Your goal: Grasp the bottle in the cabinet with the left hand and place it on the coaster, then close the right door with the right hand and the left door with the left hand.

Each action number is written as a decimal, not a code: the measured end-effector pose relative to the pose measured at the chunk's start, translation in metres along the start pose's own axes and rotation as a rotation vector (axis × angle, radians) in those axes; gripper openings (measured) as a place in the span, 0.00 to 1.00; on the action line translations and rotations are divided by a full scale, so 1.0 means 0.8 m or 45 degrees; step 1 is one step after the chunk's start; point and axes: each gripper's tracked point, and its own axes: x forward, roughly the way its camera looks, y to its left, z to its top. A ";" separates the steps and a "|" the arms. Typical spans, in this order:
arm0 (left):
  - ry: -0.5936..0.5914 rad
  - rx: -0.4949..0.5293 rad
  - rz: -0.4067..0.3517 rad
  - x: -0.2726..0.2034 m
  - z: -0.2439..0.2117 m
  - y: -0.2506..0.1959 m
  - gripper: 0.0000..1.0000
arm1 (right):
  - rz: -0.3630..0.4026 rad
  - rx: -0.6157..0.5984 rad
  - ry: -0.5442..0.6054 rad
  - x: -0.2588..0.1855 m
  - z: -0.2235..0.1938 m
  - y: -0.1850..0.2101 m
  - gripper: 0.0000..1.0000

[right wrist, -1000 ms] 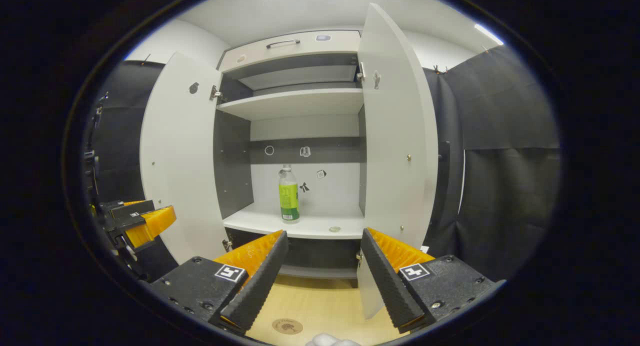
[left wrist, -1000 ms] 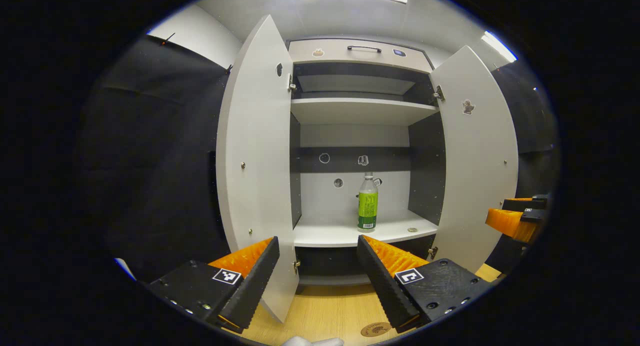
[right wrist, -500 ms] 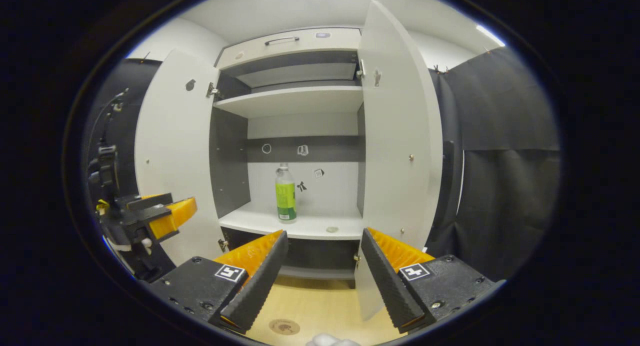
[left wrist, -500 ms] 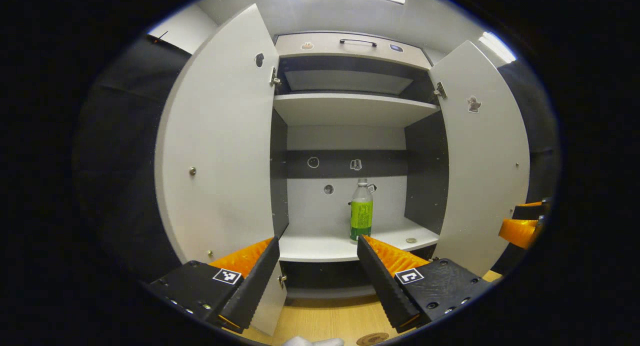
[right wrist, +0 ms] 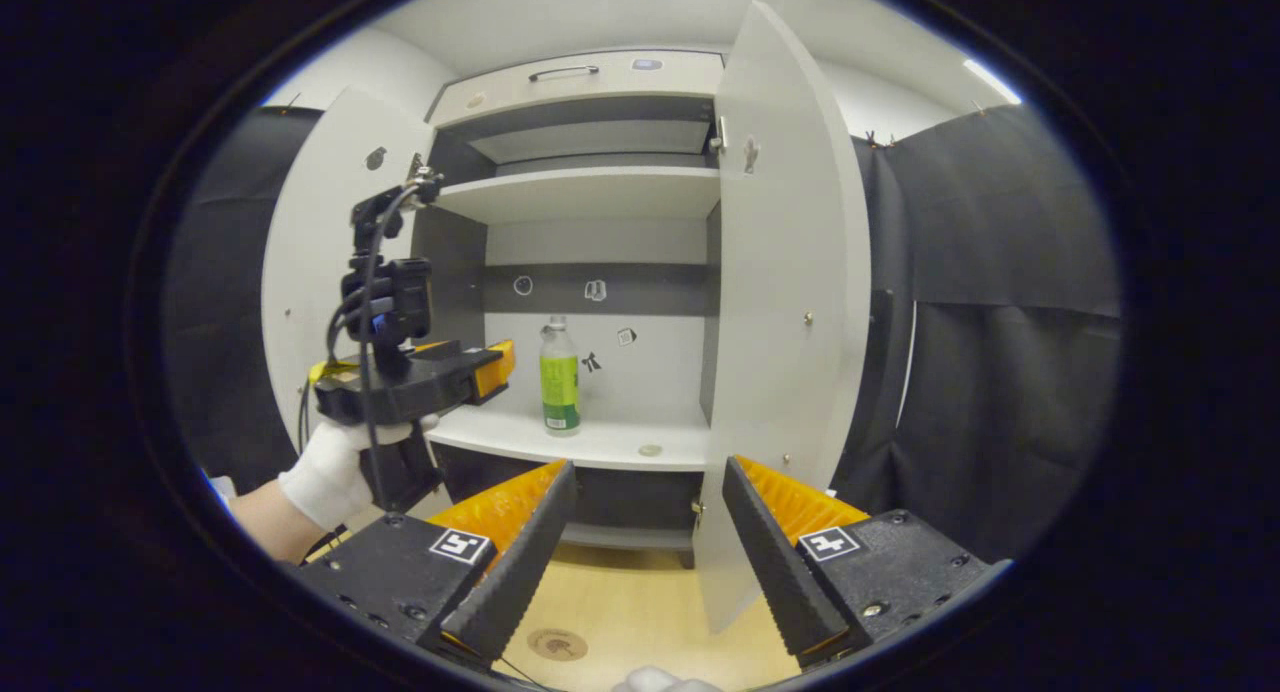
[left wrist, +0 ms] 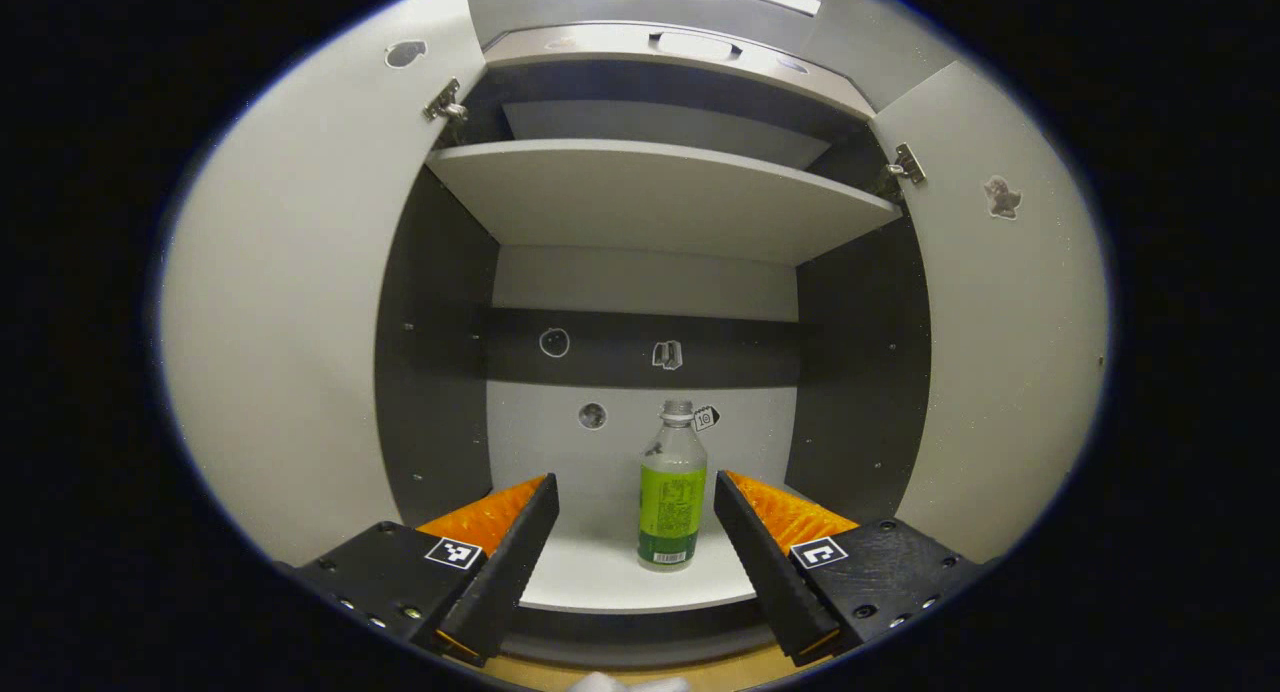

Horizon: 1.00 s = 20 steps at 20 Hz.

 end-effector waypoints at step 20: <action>0.116 0.028 0.119 0.139 -0.071 -0.005 0.77 | -0.065 0.026 0.150 -0.026 -0.020 -0.012 0.98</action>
